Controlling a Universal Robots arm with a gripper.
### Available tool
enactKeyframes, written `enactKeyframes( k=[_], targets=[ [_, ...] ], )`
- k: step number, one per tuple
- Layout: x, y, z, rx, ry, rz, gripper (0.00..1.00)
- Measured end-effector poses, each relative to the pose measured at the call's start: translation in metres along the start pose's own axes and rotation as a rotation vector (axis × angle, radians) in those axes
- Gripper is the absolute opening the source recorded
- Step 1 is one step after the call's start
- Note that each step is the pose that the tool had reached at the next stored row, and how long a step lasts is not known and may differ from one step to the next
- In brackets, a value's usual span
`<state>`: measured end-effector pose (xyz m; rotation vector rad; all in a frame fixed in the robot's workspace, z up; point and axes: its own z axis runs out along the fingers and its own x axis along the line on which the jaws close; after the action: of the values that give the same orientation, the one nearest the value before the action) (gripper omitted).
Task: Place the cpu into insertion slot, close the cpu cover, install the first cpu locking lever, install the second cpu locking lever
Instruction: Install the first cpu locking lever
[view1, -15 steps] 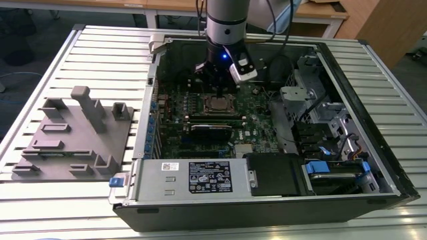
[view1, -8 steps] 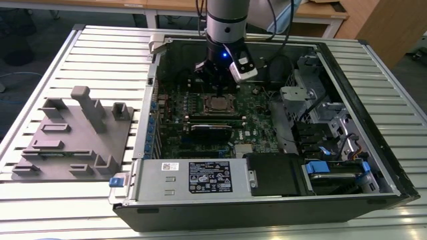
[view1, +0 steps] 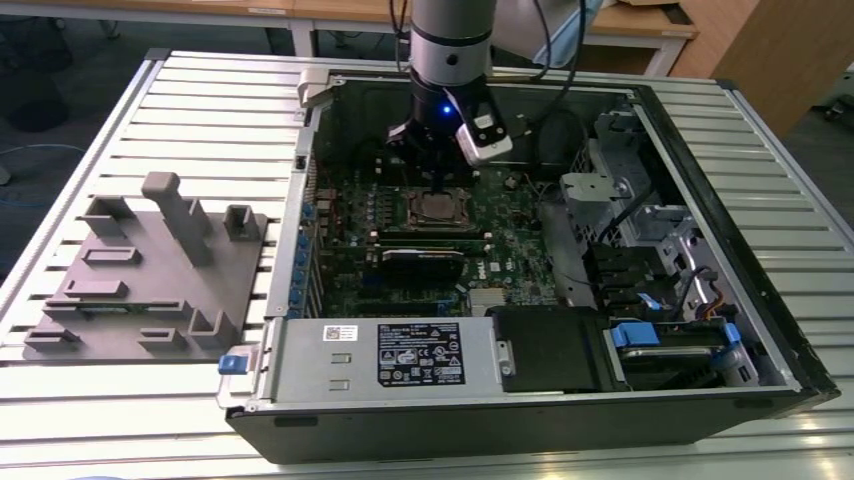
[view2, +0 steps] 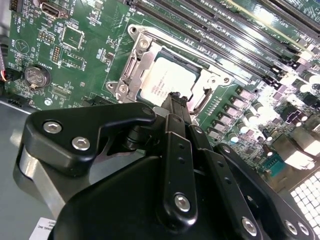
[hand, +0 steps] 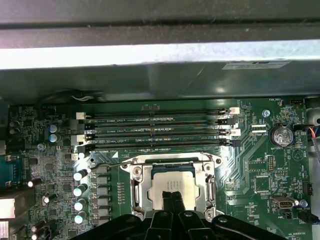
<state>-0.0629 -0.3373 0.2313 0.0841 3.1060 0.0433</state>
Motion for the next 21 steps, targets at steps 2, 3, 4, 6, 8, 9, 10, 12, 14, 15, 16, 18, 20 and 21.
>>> enactKeyframes(
  k=[2,3,4,6,8,9,10,12,14,15,16,18,20,21],
  targets=[
    [0.0011,-0.0001,0.0,-0.0001,-0.0002,0.0,0.1],
    [0.0017,-0.0001,-0.0001,0.0,-0.0003,0.0,0.1],
    [0.0025,-0.0001,-0.0001,0.0,-0.0004,0.0,0.1],
    [0.0038,-0.0002,-0.0001,-0.0001,-0.0009,0.0,0.1],
    [0.0053,-0.0003,-0.0002,0.0,-0.0013,0.0,0.1],
    [0.0061,-0.0003,-0.0002,-0.0001,-0.0017,0.0,0.1],
    [0.0068,-0.0004,-0.0002,-0.0001,-0.002,0.0,0.1],
    [0.0082,-0.0004,-0.0003,-0.0001,-0.0025,0.0,0.1],
    [0.0096,-0.0005,-0.0003,-0.0002,-0.0029,0.0,0.1],
    [0.01,-0.0005,-0.0003,-0.0002,-0.003,0.0,0.1],
    [0.0101,-0.0005,-0.0003,-0.0002,-0.0031,0.0,0.1],
    [0.0101,-0.0005,-0.0003,-0.0002,-0.0031,0.0,0.1],
    [0.0102,-0.0005,-0.0004,-0.0002,-0.0031,0.0,0.1],
    [0.0102,-0.0006,-0.0004,-0.0003,-0.0032,0.0,0.1]
  ],
)
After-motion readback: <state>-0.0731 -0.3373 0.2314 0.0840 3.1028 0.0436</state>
